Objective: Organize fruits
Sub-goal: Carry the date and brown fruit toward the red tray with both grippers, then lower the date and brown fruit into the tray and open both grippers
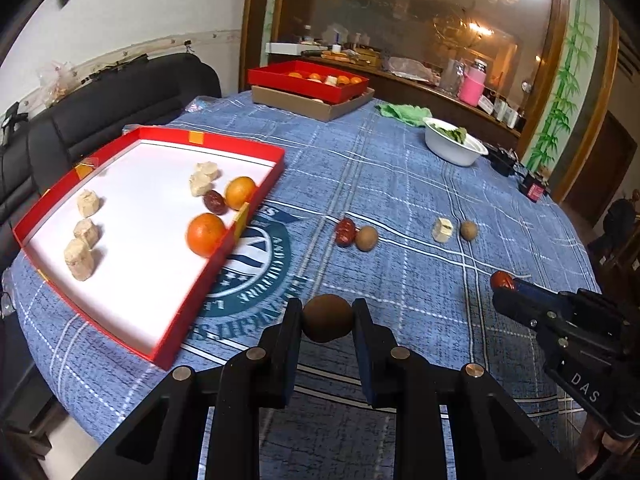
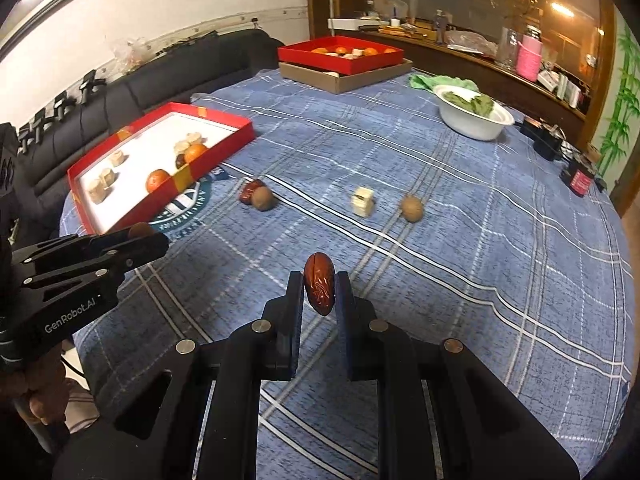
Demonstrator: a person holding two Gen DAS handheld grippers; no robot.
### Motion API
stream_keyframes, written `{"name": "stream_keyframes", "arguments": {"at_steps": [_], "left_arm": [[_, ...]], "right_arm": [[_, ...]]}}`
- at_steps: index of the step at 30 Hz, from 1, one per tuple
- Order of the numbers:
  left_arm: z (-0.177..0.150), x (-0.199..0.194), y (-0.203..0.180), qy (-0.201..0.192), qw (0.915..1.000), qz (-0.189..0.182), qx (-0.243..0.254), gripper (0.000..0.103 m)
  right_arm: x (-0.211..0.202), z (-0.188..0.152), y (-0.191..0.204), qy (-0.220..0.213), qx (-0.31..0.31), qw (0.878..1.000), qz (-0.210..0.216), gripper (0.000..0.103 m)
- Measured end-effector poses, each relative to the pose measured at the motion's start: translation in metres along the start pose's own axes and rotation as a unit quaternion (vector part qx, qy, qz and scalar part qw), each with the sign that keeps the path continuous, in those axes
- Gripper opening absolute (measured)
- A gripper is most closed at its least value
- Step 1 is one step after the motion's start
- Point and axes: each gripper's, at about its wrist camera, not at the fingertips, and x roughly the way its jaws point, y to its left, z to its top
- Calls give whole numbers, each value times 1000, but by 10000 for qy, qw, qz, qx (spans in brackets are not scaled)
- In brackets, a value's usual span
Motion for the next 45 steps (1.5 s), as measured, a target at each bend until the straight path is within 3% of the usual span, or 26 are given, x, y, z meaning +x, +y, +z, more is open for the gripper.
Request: {"name": "stream_keyframes", "arguments": {"at_steps": [12, 24, 45], "left_arm": [[27, -11, 70, -338, 9961, 544, -607, 24], [68, -5, 159, -553, 9813, 1408, -1190, 24], [91, 44, 201, -97, 9697, 1878, -1558, 24]], "right_arm": [[14, 30, 59, -153, -387, 9977, 536, 15], [53, 87, 133, -412, -659, 9897, 1201, 15], [133, 136, 180, 1, -950, 9874, 1262, 15]]}}
